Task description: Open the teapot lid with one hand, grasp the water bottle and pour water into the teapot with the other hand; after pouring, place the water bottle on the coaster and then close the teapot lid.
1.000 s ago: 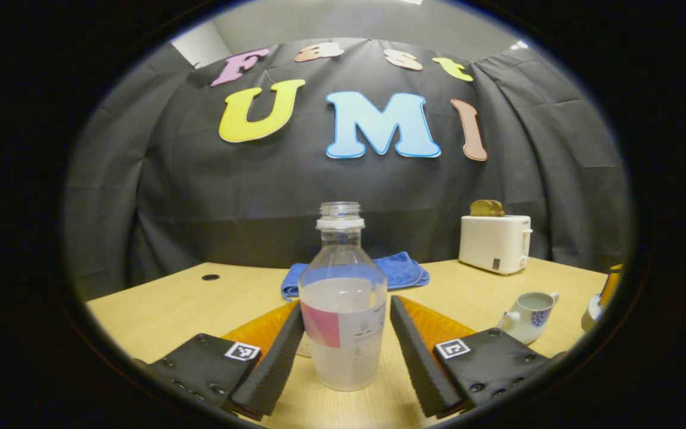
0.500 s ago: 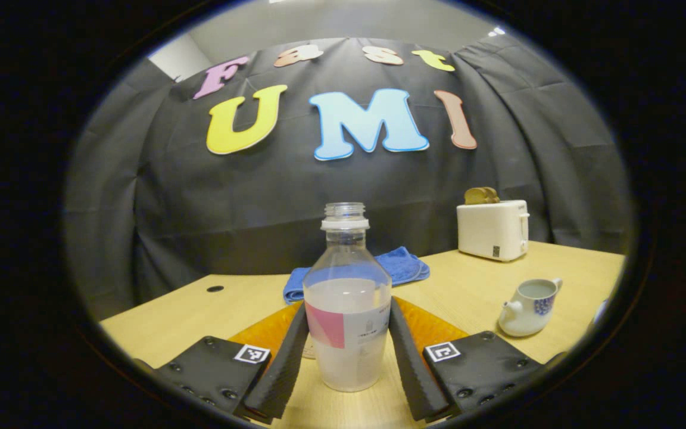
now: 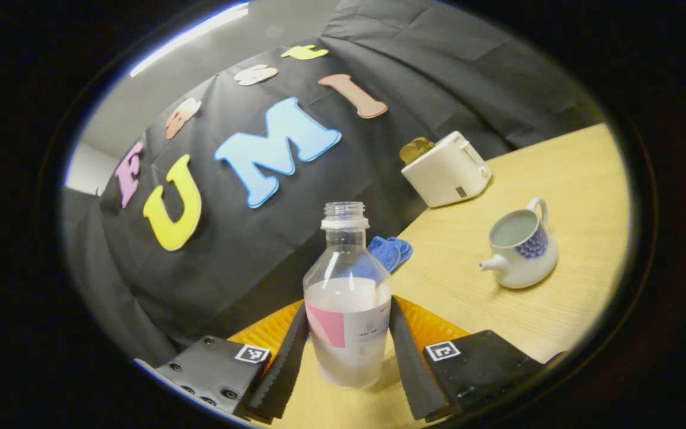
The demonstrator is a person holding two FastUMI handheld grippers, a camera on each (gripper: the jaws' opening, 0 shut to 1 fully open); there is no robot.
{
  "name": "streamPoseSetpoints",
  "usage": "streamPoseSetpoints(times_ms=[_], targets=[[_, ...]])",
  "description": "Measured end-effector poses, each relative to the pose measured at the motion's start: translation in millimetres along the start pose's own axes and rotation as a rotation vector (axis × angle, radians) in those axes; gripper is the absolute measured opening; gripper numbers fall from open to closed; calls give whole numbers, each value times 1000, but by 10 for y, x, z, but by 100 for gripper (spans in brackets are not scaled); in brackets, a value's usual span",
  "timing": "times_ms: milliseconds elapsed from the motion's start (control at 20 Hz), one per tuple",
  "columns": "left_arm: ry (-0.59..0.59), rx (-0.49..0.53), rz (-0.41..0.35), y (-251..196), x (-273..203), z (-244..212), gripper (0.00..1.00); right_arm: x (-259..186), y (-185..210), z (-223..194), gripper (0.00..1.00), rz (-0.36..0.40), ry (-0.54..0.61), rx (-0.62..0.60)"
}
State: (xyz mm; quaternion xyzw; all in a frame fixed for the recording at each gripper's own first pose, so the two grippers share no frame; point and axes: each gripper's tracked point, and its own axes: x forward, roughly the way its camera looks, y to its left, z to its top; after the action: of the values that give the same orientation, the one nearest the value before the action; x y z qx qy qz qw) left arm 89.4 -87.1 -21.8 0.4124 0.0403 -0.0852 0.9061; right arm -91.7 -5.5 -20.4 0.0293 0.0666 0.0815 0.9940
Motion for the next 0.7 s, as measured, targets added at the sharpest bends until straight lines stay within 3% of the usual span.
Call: streamPoseSetpoints(times_ms=[200, 700], targets=[[6, 147, -17, -89, 116, 16, 85, -39, -142, -21, 6, -40, 7, -6], [-16, 497, -136, -514, 151, 57, 85, -139, -220, -114, 6, -35, 55, 17]])
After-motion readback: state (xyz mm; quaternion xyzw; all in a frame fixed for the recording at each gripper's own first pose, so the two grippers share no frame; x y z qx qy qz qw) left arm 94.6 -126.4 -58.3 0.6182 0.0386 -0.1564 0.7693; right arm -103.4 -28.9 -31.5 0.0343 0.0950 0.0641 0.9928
